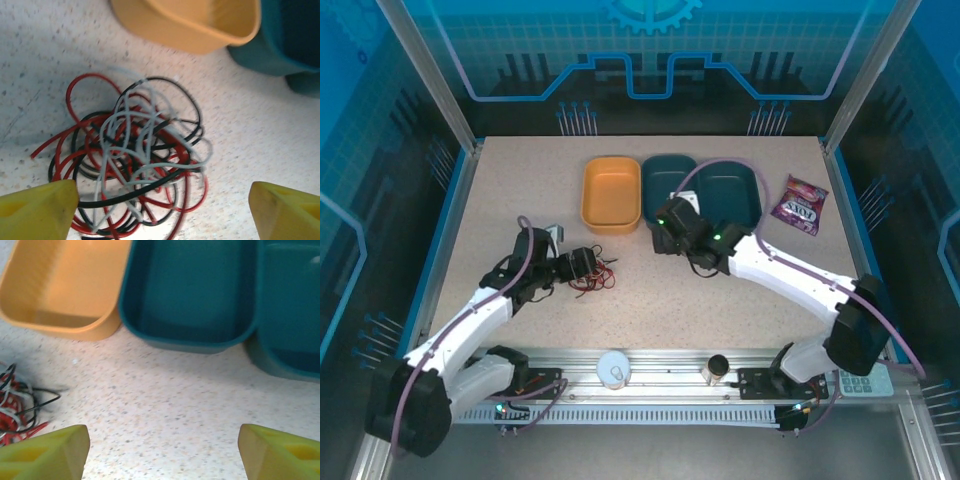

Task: Untangle the cables
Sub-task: Move the cables to the center of the table.

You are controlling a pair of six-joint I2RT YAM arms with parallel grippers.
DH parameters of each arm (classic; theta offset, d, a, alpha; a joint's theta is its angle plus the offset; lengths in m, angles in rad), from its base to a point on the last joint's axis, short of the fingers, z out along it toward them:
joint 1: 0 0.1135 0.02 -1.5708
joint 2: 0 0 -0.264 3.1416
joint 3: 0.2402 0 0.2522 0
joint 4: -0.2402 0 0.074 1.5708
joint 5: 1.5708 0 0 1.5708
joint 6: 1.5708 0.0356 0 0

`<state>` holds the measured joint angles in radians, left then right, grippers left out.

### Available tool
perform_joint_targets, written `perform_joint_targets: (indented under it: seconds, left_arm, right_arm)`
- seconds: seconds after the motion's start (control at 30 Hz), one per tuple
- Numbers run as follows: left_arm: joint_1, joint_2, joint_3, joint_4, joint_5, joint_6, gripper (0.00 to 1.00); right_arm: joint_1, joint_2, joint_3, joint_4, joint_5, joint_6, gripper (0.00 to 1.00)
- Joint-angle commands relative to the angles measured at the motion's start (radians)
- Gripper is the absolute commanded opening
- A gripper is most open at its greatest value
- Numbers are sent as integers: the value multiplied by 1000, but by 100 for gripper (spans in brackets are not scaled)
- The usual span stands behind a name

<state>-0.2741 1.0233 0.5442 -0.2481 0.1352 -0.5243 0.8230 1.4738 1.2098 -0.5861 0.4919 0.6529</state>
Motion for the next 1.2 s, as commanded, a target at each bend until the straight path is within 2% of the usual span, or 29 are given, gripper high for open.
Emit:
perform_joint_targets:
  seconds: [0.0, 0.13, 0.2, 0.4, 0.53, 0.6, 0.77, 0.87, 0.9, 1.0, 1.13, 1.17]
  left_arm:
    - [-13, 51, -21, 69, 38, -10, 73]
    - [-37, 114, -29, 162, 99, 0, 49]
    - [-61, 133, -26, 194, 121, 20, 43]
    - [-159, 187, 13, 270, 167, 80, 34]
    - [-229, 255, 34, 344, 184, 81, 26]
    - [-258, 293, 47, 385, 203, 72, 25]
    - [-338, 371, 121, 418, 223, 83, 27]
    - [-346, 362, 142, 423, 219, 59, 39]
    - [-346, 345, 141, 419, 199, 47, 47]
    - [-345, 263, 128, 372, 121, 40, 54]
    - [-335, 140, 139, 195, -60, 25, 65]
    - [-327, 112, 144, 143, -116, 8, 70]
  right_arm:
    - [14, 61, 45, -13, -130, 71, 73]
    - [15, 114, 36, 51, -256, 119, 66]
    - [15, 122, 26, 73, -279, 134, 64]
    - [10, 102, 15, 38, -248, 172, 63]
    - [2, 86, 17, -41, -186, 214, 61]
    - [0, 75, 11, -67, -158, 229, 61]
    - [-1, 37, -13, -107, -101, 258, 61]
    - [0, 15, -19, -126, -82, 269, 60]
    - [2, 7, -21, -134, -74, 272, 60]
    - [10, -9, -21, -153, -55, 277, 57]
    - [27, -4, -11, -161, -54, 277, 54]
    - [34, 3, -2, -161, -58, 275, 54]
